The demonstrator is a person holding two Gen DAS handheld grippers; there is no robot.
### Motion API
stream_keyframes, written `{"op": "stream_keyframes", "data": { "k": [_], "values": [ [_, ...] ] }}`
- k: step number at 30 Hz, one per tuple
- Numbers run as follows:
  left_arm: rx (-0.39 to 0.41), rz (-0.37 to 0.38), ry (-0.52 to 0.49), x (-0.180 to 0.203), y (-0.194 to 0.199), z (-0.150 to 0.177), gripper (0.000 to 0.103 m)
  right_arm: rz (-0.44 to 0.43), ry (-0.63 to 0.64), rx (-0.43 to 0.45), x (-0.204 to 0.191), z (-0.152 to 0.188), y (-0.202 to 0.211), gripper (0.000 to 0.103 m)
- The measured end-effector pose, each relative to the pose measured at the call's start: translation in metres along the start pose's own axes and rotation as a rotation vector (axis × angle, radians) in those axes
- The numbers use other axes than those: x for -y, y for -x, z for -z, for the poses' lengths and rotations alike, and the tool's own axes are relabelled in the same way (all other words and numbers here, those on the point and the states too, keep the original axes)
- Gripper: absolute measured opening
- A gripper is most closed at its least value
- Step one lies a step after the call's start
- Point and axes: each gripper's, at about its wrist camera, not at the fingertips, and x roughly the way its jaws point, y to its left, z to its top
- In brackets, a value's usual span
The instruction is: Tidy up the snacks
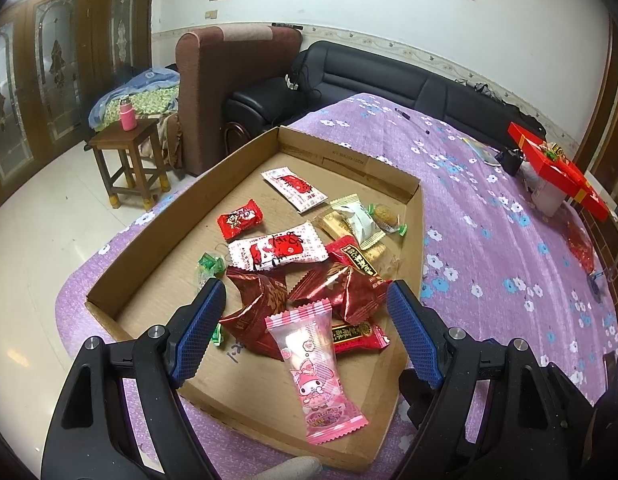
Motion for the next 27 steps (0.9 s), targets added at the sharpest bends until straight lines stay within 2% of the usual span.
{"op": "stream_keyframes", "data": {
  "k": [19, 27],
  "values": [
    [-0.012, 0.013, 0.011, -0.001, -0.004, 0.002, 0.084, -0.005, 0.026, -0.009, -0.008, 0.001, -0.004, 0.079],
    [-0.050, 0.069, 0.015, -0.001, -0.003, 0.003, 0.083, -0.014, 0.039, -0.005, -0.009, -0.002, -0.003, 0.079]
  ]
}}
